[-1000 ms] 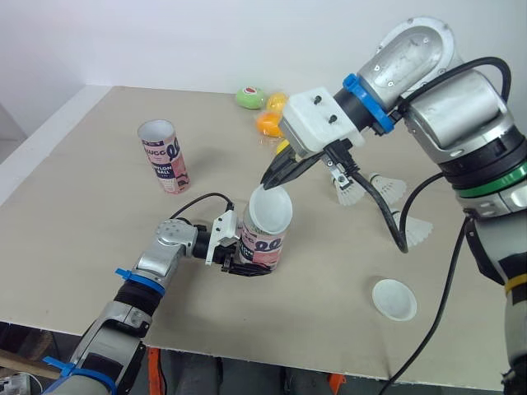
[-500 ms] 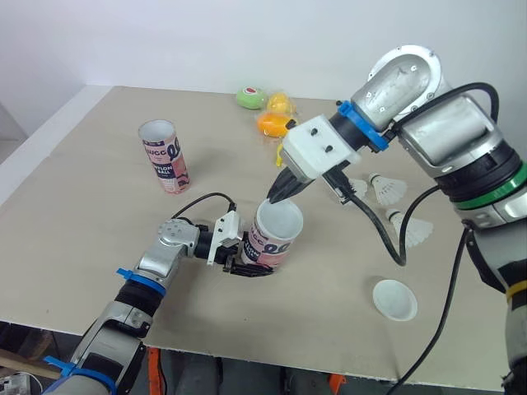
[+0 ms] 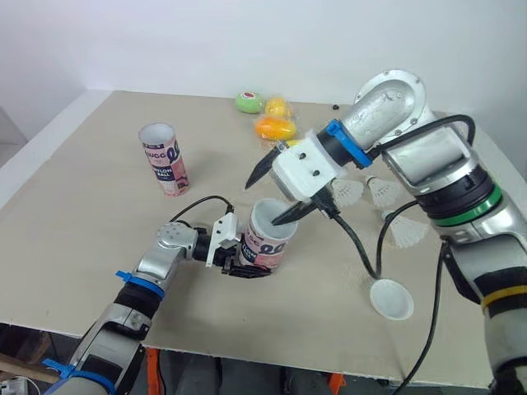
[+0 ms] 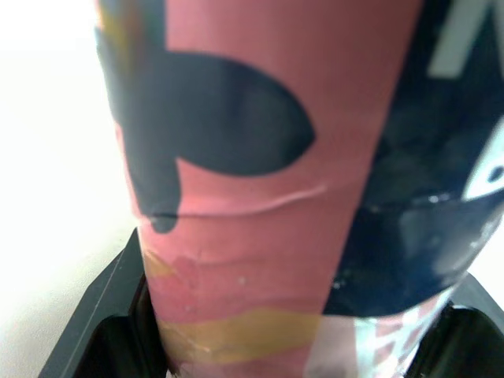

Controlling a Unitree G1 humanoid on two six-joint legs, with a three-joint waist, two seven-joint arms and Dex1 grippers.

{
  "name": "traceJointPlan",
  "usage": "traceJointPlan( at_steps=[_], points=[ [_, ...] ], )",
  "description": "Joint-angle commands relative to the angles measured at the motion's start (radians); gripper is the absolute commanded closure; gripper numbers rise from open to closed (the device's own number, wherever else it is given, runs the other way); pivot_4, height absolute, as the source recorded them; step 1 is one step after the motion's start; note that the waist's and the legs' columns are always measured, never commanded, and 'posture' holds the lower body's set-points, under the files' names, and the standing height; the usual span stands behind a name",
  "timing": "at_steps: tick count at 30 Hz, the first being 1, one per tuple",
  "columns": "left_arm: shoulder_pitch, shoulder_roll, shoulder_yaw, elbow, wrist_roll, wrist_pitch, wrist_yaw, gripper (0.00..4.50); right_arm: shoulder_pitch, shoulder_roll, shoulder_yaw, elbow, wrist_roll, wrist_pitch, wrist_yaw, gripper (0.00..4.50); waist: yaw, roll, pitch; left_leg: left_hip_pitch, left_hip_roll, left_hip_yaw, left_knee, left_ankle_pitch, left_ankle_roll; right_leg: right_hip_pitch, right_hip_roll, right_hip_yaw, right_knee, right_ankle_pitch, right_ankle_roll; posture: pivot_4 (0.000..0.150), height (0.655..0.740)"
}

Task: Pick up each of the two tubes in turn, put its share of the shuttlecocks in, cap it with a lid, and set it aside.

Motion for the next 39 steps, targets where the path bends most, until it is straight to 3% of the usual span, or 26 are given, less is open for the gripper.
traceJointPlan(
  at_steps=[1, 9, 16, 23, 26, 32, 39],
  points=[
    [0.014, 0.003, -0.028, 0.033, 0.044, 0.014, 0.011, 1.40, 0.060, 0.063, 0.051, 0.000, -0.057, 0.007, 0.017, 0.78, 0.000, 0.000, -0.001, 0.002, 0.000, 0.000, 0.000, 0.000, 0.000, 0.000, 0.000, 0.000, 0.000, 0.000, 0.000, 0.150, 0.6946],
    [0.009, -0.009, -0.024, 0.049, 0.046, 0.003, 0.015, 1.40, 0.150, 0.071, 0.081, 0.024, -0.182, -0.054, 0.048, 0.78, -0.002, -0.005, -0.018, 0.016, 0.000, 0.001, -0.003, -0.001, -0.002, 0.011, 0.000, 0.000, 0.000, -0.005, -0.002, 0.150, 0.6946],
    [0.005, -0.020, -0.017, 0.059, 0.052, -0.004, 0.021, 1.40, 0.115, 0.115, 0.068, 0.095, -0.216, -0.080, 0.054, 0.78, -0.003, -0.005, -0.030, 0.021, 0.001, 0.002, -0.004, -0.002, -0.002, 0.013, 0.000, 0.000, -0.001, -0.008, -0.007, 0.150, 0.6946],
    [0.014, -0.025, -0.010, 0.060, 0.059, -0.011, 0.023, 1.40, -0.092, 0.114, -0.090, 0.243, 0.061, 0.106, 0.055, 0.78, -0.010, -0.001, -0.021, 0.018, 0.002, 0.002, -0.004, -0.001, -0.002, 0.009, -0.001, 0.001, -0.001, -0.002, -0.013, 0.150, 0.6946],
    [0.015, -0.027, -0.009, 0.063, 0.062, -0.013, 0.023, 1.40, -0.105, 0.079, -0.086, 0.235, 0.113, 0.135, 0.055, 1.50, 0.002, -0.002, -0.019, 0.013, 0.001, 0.001, -0.004, -0.001, -0.002, 0.006, -0.001, 0.001, -0.003, -0.004, -0.009, 0.150, 0.6946],
    [0.007, -0.034, -0.009, 0.078, 0.069, -0.023, 0.016, 1.40, -0.056, -0.010, -0.044, 0.136, 0.198, 0.165, 0.055, 4.34, 0.004, -0.002, -0.018, 0.008, -0.002, -0.001, -0.005, -0.005, -0.002, 0.006, -0.001, 0.001, -0.004, -0.006, -0.002, 0.150, 0.6946],
    [-0.007, -0.035, -0.007, 0.096, 0.072, -0.032, 0.008, 1.40, -0.015, -0.061, 0.009, 0.060, 0.191, 0.169, 0.055, 4.46, 0.004, 0.000, -0.016, 0.008, -0.002, -0.001, -0.003, -0.005, -0.002, 0.004, -0.001, 0.001, -0.004, -0.006, -0.002, 0.150, 0.6946]
  ],
)
